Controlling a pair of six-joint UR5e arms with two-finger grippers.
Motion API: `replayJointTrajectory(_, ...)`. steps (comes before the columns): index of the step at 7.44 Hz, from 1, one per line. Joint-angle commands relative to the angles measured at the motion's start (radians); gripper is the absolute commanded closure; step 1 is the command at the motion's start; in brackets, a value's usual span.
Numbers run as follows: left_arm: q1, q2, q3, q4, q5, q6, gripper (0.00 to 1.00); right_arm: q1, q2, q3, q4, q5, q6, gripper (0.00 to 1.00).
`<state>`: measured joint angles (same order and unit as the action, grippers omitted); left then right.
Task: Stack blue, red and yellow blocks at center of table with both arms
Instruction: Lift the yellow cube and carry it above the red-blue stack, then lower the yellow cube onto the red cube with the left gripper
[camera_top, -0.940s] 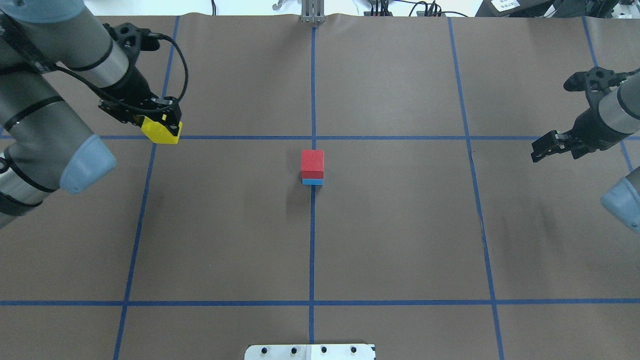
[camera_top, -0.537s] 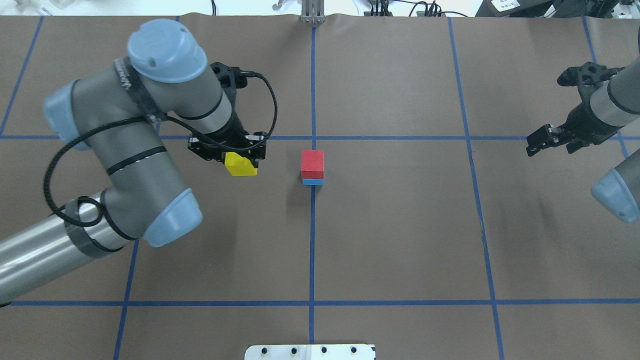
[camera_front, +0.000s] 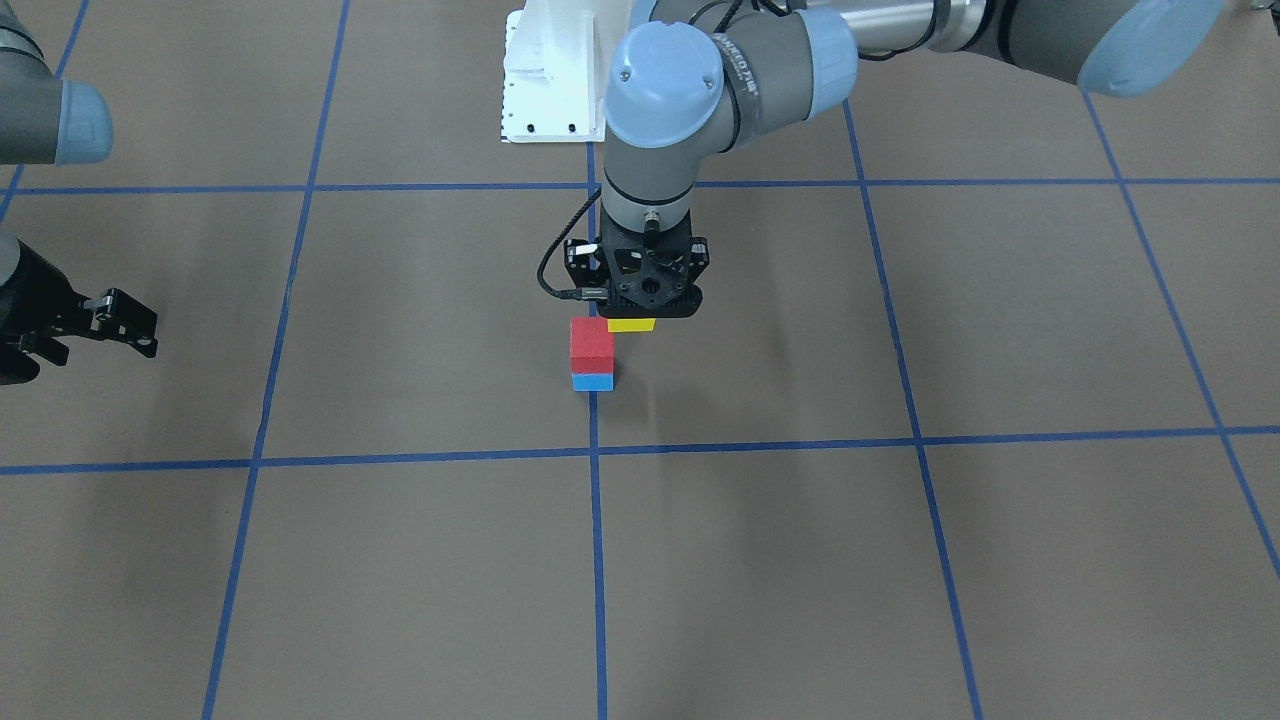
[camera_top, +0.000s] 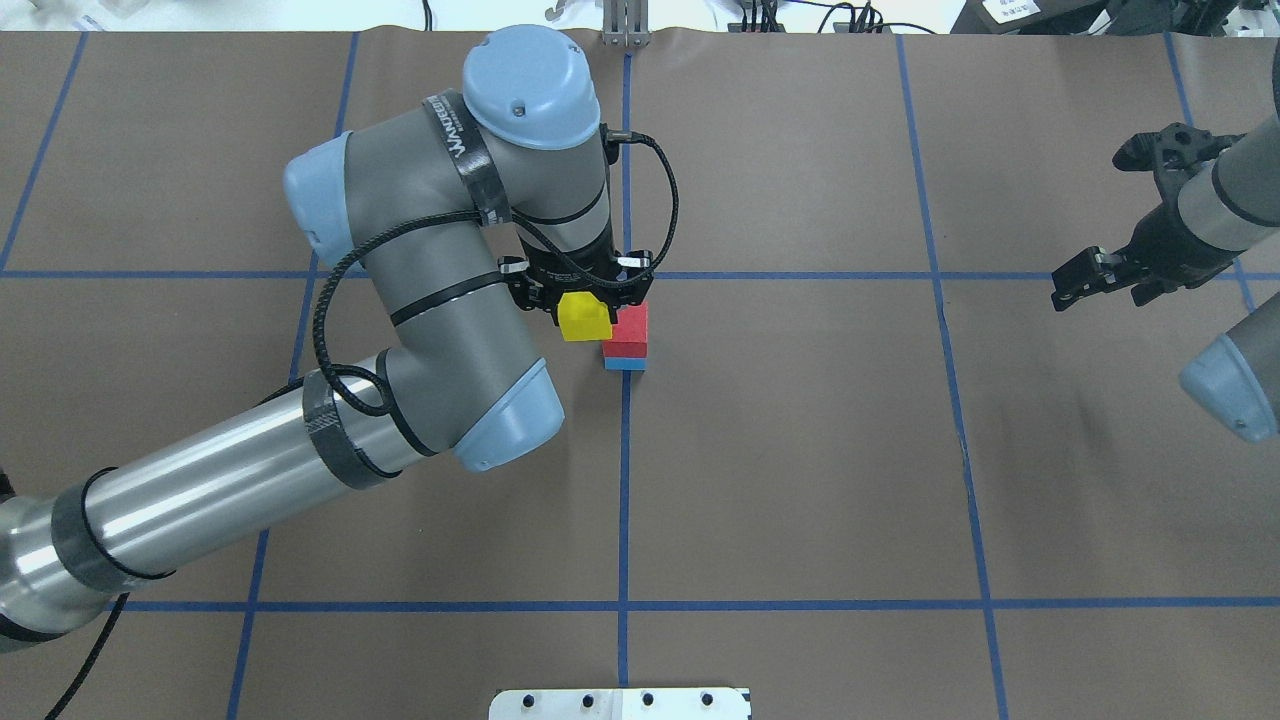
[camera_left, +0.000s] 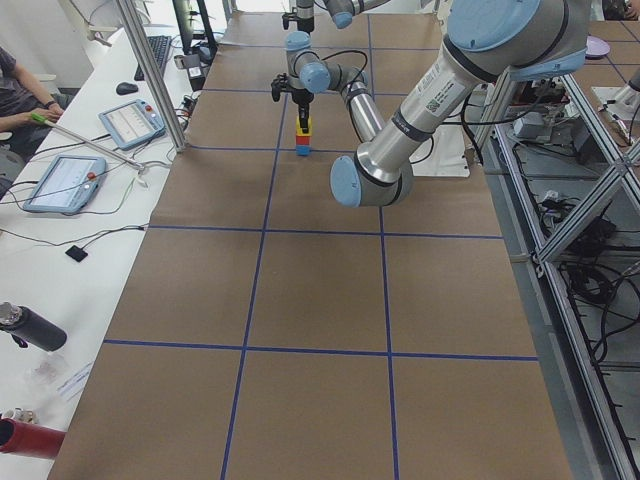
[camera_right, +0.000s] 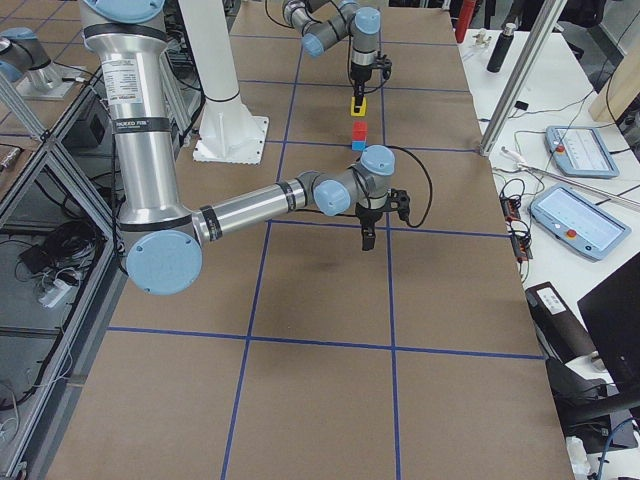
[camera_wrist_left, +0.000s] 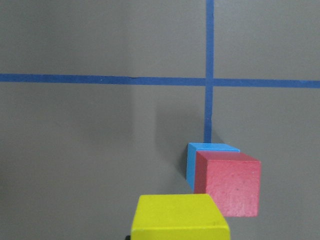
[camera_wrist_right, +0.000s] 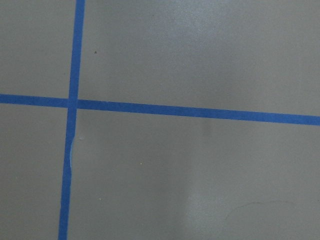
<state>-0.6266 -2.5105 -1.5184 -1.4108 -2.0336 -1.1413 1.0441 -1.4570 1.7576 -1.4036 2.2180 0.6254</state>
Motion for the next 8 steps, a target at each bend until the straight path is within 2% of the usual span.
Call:
replayJointTrajectory(1,0.013,-0.054,0.070,-0.007,0.012,-0.015,1.00,0.001,0.000,0.000,0.000,0.000,0.000,0.00)
replayJointTrajectory(4,0.011,-0.085,0.139,-0.061,0.013,-0.011,1.00,-0.001,0.000,-0.004,0.000,0.000,0.001,0.00)
replayJointTrajectory(8,0.011,-0.080,0.147,-0.062,0.013,-0.008,1.00,-0.001,0.000,-0.003,0.000,0.000,0.001,0.00)
